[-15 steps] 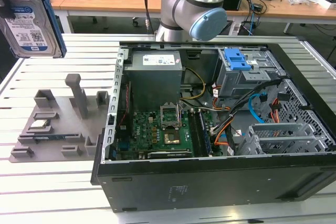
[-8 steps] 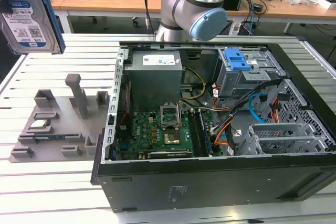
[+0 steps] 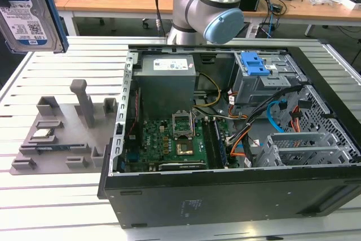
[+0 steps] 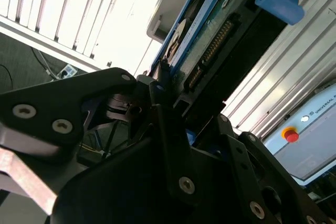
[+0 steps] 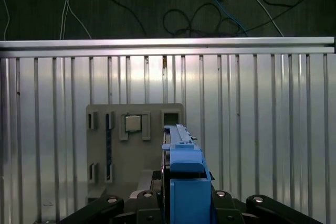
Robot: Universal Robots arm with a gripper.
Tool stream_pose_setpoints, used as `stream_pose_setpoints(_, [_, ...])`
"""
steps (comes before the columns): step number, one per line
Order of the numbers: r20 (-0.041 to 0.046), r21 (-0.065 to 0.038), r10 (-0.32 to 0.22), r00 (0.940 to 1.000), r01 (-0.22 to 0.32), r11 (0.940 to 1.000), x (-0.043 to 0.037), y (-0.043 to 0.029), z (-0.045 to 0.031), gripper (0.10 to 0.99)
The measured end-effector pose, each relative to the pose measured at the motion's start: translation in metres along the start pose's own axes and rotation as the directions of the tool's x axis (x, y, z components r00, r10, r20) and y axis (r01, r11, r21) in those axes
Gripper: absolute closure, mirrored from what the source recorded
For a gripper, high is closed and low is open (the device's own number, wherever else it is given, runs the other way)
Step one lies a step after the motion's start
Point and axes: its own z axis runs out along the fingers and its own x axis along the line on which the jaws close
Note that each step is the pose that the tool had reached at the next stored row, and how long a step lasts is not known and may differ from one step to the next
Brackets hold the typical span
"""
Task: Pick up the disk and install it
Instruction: 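Pick up the disk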
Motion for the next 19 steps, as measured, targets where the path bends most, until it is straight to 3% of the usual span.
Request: stream_pose_setpoints(19, [0.0,0.0,0.0,1.0,0.0,1.0,-0.0002,-0.0003,-0.0291,0.722])
